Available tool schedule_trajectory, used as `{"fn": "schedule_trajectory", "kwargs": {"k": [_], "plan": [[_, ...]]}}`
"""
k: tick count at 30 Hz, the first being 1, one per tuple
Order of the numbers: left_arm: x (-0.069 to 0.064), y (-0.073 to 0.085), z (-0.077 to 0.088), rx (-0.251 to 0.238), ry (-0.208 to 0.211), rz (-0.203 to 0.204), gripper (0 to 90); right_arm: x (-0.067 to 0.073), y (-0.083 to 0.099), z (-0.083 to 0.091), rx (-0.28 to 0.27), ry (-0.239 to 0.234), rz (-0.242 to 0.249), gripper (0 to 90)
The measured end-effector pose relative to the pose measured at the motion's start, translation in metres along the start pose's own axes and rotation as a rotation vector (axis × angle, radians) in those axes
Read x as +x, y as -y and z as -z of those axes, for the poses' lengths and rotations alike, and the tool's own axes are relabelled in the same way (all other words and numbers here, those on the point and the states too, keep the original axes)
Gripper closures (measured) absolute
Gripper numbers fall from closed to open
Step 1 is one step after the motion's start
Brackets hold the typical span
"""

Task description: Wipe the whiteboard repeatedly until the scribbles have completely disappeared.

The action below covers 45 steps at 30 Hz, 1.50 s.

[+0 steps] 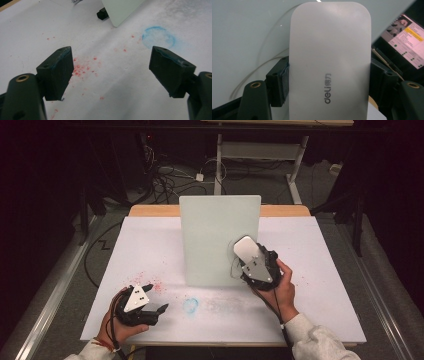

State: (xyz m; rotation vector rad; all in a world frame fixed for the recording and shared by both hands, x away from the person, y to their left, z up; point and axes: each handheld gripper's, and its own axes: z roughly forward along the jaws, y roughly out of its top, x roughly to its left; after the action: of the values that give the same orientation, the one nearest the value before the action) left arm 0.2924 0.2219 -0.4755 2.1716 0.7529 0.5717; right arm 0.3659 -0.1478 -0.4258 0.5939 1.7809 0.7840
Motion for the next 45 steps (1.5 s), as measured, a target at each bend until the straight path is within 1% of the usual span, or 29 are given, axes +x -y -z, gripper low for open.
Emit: {"fn": "schedule_trajectory", "kwargs": {"k": [3,5,6,7,8,9,11,13,14,17,18,19,21,24,29,31,33,34,36,37,39,40,43,45], "plan": [[-0.001,0.000,-0.001,0.002,0.001,0.000,19.2,-0.014,-0.005,0.000,-0.009,0.029,-0.052,30.8],[-0.001,0.000,-0.001,0.002,0.001,0.000,19.2,-0.019,-0.008,-0.001,-0.014,0.040,-0.066,30.8],[-0.001,0.000,-0.001,0.003,0.001,-0.001,19.2,-0.019,-0.009,-0.001,-0.015,0.042,-0.066,30.8],[-0.001,0.000,-0.001,0.003,0.001,0.000,19.2,-0.018,-0.010,-0.001,-0.014,0.050,-0.057,30.8],[-0.001,0.000,-0.001,0.002,0.001,0.000,19.2,-0.016,-0.009,-0.001,-0.012,0.043,-0.056,30.8],[0.000,0.000,-0.001,0.002,0.002,0.001,19.2,-0.013,-0.009,-0.001,-0.007,0.026,-0.053,30.8],[0.000,0.000,-0.001,0.003,0.001,-0.001,19.2,-0.005,-0.006,-0.001,-0.002,0.020,-0.034,30.8],[0.000,0.000,-0.001,0.006,0.001,-0.005,19.2,0.008,-0.001,-0.001,0.006,0.003,0.004,30.8],[0.000,0.000,-0.001,0.004,0.001,-0.003,19.2,0.017,0.002,0.000,0.013,-0.012,0.038,30.8],[0.000,0.000,0.000,0.002,0.001,-0.003,19.2,0.032,0.006,-0.001,0.018,-0.028,0.083,30.7],[0.000,0.000,0.000,0.002,0.001,-0.004,19.2,0.034,0.005,-0.001,0.018,-0.034,0.093,30.6],[0.000,0.000,0.000,0.001,0.001,-0.004,19.2,0.035,0.004,-0.002,0.020,-0.038,0.093,30.5],[0.000,0.000,0.000,0.000,0.002,-0.003,19.2,0.035,0.001,-0.003,0.021,-0.051,0.101,30.3],[0.000,0.000,0.000,0.001,0.002,-0.002,19.2,0.029,-0.009,-0.005,0.008,-0.053,0.083,30.3],[-0.001,0.000,0.000,0.003,0.002,-0.003,19.2,0.020,-0.025,-0.009,-0.017,-0.023,0.043,30.3],[-0.001,0.000,-0.001,0.002,0.003,-0.001,19.2,0.019,-0.028,-0.010,-0.026,-0.016,0.033,30.3],[0.000,0.000,-0.001,0.001,0.003,-0.001,19.2,0.020,-0.028,-0.010,-0.028,-0.007,0.029,30.5],[0.000,0.000,-0.001,0.001,0.003,-0.001,19.2,0.022,-0.027,-0.009,-0.023,-0.012,0.025,30.5],[-0.001,0.000,0.000,0.001,0.004,-0.001,19.2,0.028,-0.023,-0.009,-0.018,-0.024,0.039,30.5],[-0.001,0.000,0.000,0.001,0.004,-0.001,19.2,0.032,-0.020,-0.009,-0.014,-0.030,0.065,30.5],[-0.001,0.000,0.000,0.001,0.003,-0.003,19.2,0.041,-0.014,-0.007,0.003,-0.051,0.098,30.5],[-0.001,0.000,0.000,0.000,0.002,-0.003,19.2,0.044,-0.010,-0.006,0.008,-0.054,0.118,30.5],[0.000,0.000,0.001,-0.002,-0.001,-0.002,19.2,0.052,0.000,-0.003,0.035,-0.078,0.140,30.6],[-0.001,0.000,0.001,-0.001,-0.002,-0.003,19.2,0.055,0.007,-0.001,0.052,-0.094,0.180,30.6]]}}
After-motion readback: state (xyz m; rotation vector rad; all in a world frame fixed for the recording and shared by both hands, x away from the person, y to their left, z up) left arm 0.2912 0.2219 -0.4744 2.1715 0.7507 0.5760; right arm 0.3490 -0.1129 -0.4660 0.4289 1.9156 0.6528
